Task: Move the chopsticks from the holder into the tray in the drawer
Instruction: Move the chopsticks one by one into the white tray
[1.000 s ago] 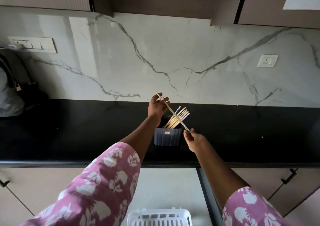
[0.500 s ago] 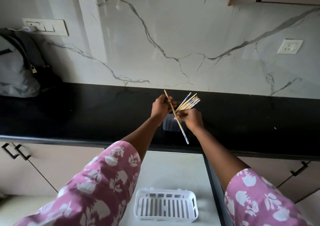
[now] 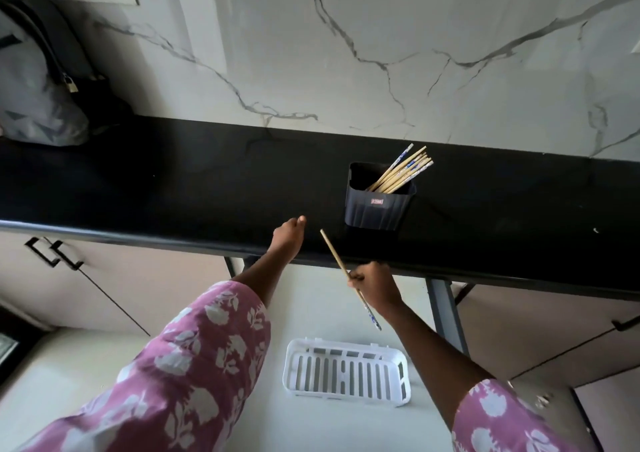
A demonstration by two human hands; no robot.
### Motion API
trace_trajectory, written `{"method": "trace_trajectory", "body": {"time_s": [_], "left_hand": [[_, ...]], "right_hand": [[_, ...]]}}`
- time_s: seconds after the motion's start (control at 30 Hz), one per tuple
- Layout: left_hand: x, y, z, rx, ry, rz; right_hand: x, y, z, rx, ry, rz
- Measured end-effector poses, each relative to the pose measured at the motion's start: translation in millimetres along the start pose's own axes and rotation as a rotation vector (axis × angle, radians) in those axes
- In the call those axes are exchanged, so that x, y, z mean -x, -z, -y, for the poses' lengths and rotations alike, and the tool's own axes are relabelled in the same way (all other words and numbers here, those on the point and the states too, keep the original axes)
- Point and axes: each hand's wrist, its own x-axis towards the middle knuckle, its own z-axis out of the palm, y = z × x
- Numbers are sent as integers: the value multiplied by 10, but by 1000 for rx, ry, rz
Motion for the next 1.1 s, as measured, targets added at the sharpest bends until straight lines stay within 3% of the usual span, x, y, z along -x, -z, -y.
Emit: {"method": "trace_trajectory", "body": {"time_s": [0.13, 0.3, 0.4, 0.57, 0.83, 1.1], "left_hand": [[-176, -71, 347, -450, -11, 145], [-270, -207, 510, -571, -13, 212], [-326, -254, 502, -587, 2, 192], [-353, -342, 417, -570, 99, 198], [-440, -264, 360, -538, 186, 298], [-417, -276, 338, -519, 187, 274]], "right_hand": [[183, -318, -177, 94, 26, 165], [451, -655, -430, 369, 58, 327], [563, -808, -536, 523, 61, 384], [610, -1017, -686, 576, 33, 473], [523, -1358, -709, 611, 78, 457], [491, -1479, -796, 679, 128, 479]]}}
